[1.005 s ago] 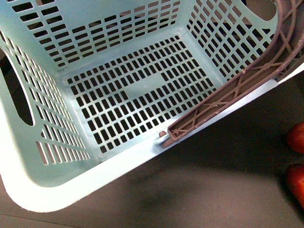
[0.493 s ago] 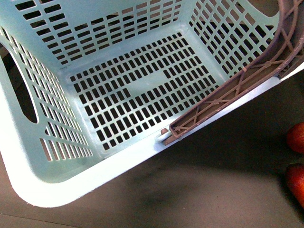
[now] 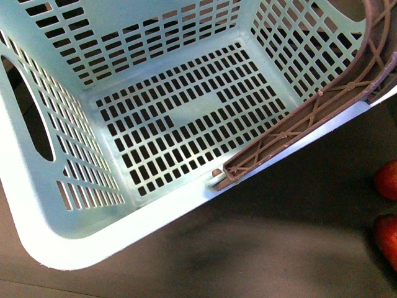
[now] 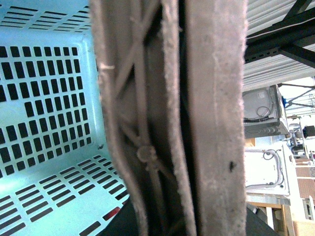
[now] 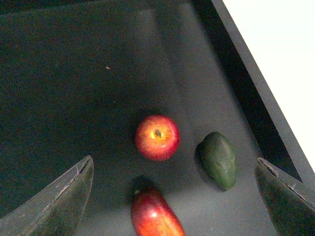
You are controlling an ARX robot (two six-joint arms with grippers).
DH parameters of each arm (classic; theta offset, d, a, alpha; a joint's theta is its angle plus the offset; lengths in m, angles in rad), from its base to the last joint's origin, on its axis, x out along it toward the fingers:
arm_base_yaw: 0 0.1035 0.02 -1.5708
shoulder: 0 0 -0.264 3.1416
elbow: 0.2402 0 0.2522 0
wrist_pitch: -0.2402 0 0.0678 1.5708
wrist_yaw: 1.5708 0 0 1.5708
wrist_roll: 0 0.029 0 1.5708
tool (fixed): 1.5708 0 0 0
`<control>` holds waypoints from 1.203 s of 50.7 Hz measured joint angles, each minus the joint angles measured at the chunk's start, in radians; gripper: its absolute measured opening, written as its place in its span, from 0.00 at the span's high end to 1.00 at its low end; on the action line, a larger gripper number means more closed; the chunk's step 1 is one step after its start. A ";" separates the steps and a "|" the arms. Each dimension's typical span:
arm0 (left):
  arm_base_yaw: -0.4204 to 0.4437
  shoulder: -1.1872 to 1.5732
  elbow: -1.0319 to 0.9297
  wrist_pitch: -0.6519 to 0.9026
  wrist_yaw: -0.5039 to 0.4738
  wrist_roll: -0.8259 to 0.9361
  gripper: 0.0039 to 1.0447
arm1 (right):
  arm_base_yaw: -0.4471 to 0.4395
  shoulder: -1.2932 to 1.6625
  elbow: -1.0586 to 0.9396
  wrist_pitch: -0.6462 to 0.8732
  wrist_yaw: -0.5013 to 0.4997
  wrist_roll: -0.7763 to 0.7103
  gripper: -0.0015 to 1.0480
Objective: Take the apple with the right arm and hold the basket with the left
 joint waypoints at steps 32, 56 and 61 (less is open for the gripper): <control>0.000 0.000 0.000 0.000 -0.003 0.000 0.85 | -0.075 0.742 0.396 0.000 -0.088 -0.094 0.08; 0.000 0.000 0.000 0.000 -0.002 0.000 0.85 | -0.048 0.960 0.654 -0.101 -0.077 -0.096 0.08; 0.000 0.000 0.000 0.000 -0.003 0.000 0.85 | -0.049 0.993 0.691 -0.116 -0.069 -0.095 0.08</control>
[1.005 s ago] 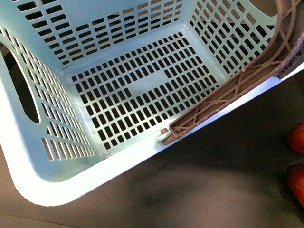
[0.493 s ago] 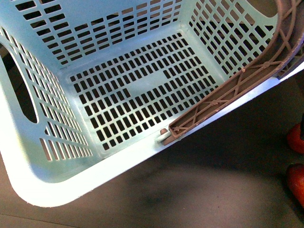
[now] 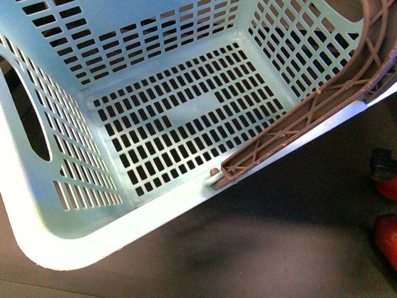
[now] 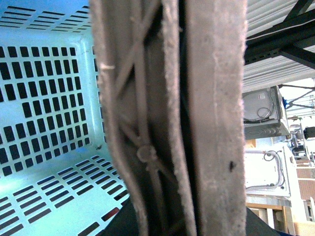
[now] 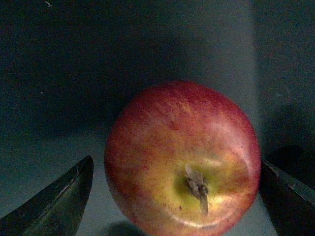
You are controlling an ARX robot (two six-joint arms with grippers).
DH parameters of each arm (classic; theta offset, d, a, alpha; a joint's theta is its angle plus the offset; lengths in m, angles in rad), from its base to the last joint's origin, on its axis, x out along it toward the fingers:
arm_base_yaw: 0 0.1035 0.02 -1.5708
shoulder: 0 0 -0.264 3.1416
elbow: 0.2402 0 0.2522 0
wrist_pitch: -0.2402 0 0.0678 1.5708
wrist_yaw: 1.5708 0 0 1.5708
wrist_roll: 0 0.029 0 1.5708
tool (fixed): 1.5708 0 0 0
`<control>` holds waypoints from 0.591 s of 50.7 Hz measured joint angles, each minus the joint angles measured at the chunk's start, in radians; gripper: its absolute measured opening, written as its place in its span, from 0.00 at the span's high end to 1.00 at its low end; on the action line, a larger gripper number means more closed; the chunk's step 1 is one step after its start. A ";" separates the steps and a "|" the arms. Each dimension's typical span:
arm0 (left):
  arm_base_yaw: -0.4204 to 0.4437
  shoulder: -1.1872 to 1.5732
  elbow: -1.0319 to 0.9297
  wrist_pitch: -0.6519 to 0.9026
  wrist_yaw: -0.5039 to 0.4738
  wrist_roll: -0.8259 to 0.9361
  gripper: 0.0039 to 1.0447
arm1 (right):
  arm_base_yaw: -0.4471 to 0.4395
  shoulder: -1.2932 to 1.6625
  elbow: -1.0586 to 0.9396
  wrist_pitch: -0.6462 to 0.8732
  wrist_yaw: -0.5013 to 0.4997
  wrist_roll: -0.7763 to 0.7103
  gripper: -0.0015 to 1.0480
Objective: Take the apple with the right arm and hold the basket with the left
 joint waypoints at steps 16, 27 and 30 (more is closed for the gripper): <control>0.000 0.000 0.000 0.000 0.001 0.000 0.85 | -0.004 0.051 0.046 -0.018 0.014 0.003 0.08; 0.000 0.000 0.000 0.000 0.000 0.000 0.85 | -0.009 0.066 0.061 -0.021 0.017 0.014 0.19; 0.000 0.000 0.000 0.000 0.000 0.000 0.85 | -0.009 0.066 0.061 -0.021 0.018 0.014 0.22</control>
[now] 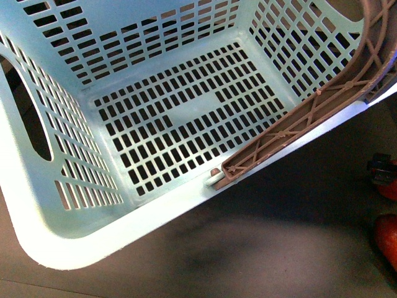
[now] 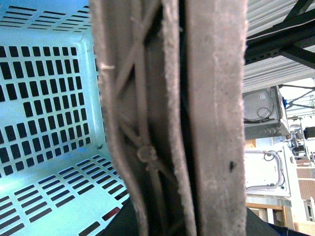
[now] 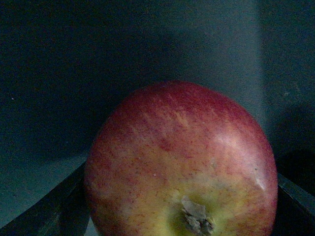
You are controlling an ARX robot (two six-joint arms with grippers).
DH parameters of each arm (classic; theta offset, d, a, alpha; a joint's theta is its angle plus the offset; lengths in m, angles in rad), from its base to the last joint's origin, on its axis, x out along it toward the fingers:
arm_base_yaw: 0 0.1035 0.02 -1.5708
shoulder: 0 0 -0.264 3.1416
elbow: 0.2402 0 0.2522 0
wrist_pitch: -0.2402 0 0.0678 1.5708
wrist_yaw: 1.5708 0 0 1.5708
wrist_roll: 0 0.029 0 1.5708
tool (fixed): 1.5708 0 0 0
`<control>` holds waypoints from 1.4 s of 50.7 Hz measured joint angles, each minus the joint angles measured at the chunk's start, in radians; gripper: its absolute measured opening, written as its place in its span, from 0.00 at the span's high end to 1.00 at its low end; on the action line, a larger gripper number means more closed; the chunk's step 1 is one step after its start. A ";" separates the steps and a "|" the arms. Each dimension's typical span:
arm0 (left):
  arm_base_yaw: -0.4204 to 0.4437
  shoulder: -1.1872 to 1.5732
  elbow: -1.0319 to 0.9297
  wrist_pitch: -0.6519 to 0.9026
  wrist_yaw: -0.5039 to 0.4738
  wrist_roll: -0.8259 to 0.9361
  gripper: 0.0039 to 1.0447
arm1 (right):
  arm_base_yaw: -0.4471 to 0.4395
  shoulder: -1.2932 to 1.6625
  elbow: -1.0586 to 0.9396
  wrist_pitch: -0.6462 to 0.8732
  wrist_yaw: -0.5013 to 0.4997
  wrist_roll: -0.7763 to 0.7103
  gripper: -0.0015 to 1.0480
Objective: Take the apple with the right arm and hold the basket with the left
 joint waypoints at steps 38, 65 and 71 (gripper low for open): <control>0.000 0.000 0.000 0.000 0.000 0.000 0.85 | -0.018 -0.653 -0.370 0.063 -0.271 -0.107 0.24; 0.000 0.000 0.000 0.000 0.000 0.000 0.85 | 0.278 -1.256 -0.442 -0.054 -0.276 -0.056 0.24; 0.000 0.000 0.000 0.000 0.000 0.000 0.85 | 0.410 -1.237 -0.431 -0.047 -0.217 -0.026 0.24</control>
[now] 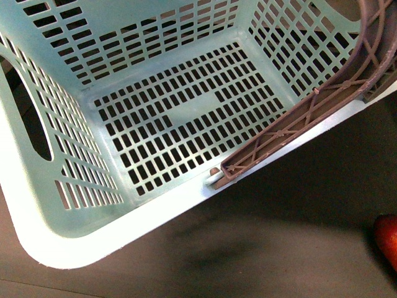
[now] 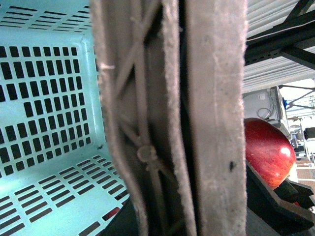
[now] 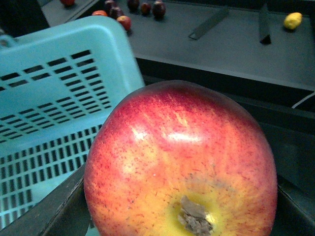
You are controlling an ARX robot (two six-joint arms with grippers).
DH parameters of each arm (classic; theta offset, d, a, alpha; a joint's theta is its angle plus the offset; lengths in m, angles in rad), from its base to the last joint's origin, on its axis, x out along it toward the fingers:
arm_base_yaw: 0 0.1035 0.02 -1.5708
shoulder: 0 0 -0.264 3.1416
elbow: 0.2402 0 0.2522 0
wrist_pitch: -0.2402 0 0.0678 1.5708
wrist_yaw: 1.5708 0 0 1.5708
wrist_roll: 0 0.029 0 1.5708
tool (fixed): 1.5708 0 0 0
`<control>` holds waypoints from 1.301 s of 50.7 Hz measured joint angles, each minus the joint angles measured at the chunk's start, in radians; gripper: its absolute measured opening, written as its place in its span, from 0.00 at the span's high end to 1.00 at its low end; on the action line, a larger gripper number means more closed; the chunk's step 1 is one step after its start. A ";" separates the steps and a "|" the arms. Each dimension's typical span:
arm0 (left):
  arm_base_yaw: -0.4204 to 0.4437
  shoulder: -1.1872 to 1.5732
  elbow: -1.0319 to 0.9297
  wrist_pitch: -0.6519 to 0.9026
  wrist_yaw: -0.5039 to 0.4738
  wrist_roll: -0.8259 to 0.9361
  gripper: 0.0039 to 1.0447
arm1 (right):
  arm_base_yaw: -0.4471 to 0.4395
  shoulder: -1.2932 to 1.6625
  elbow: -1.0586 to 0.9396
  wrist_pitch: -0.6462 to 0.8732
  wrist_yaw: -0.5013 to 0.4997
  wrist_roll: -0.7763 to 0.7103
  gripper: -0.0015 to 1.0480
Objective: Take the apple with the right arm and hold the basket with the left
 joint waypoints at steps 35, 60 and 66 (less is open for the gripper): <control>0.000 0.000 0.000 0.000 0.001 0.000 0.85 | 0.207 0.202 0.066 0.044 0.125 0.103 0.07; 0.002 0.006 0.000 -0.003 -0.005 0.000 0.85 | -0.090 -0.209 -0.193 0.168 0.212 0.119 0.17; -0.001 0.006 0.000 -0.003 0.000 0.001 0.85 | -0.140 -0.282 -0.336 0.346 0.055 0.060 0.36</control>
